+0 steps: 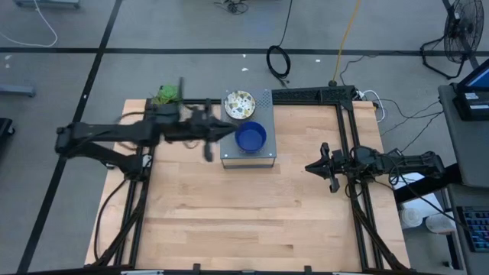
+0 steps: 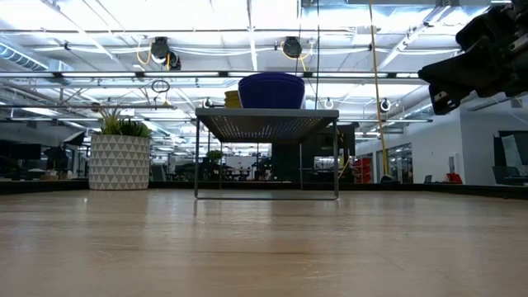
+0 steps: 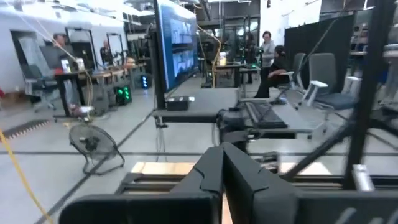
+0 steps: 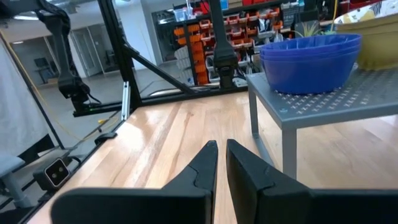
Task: Pick & Place Mini bowls
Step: Return to Home Position
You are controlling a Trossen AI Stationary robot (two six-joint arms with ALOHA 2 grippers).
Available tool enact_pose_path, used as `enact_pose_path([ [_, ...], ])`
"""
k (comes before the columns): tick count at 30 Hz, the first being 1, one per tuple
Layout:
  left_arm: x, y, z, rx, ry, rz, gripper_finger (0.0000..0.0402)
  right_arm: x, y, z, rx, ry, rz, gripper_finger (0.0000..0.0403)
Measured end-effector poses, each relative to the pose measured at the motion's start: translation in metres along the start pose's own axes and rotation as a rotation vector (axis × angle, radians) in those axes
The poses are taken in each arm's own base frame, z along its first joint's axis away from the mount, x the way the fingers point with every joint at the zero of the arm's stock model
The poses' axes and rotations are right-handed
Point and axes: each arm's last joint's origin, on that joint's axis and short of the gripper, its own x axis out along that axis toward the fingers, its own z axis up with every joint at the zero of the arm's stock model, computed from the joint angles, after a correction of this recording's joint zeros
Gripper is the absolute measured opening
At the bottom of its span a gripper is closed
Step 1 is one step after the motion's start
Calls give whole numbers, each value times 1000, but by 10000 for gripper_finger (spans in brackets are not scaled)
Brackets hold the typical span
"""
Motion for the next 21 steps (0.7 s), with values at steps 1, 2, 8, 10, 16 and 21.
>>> enact_pose_path([
  [1,-10,-4,7,-15,-3,-3,15,0,0,0,0,3,0,20],
  [2,-18,-8,16,-26,-27,-10,20,0,0,0,0,4,-1,20],
  [8,-95,-16,64,-51,-153,-59,34,0,0,0,0,4,0,20],
  [10,-123,-16,72,-76,-169,-70,35,0,0,0,0,5,0,20],
  [16,-204,-12,78,-161,-168,-113,35,0,0,0,0,5,0,20],
  [21,-257,-11,58,-144,-48,-140,35,0,0,0,0,5,0,20],
])
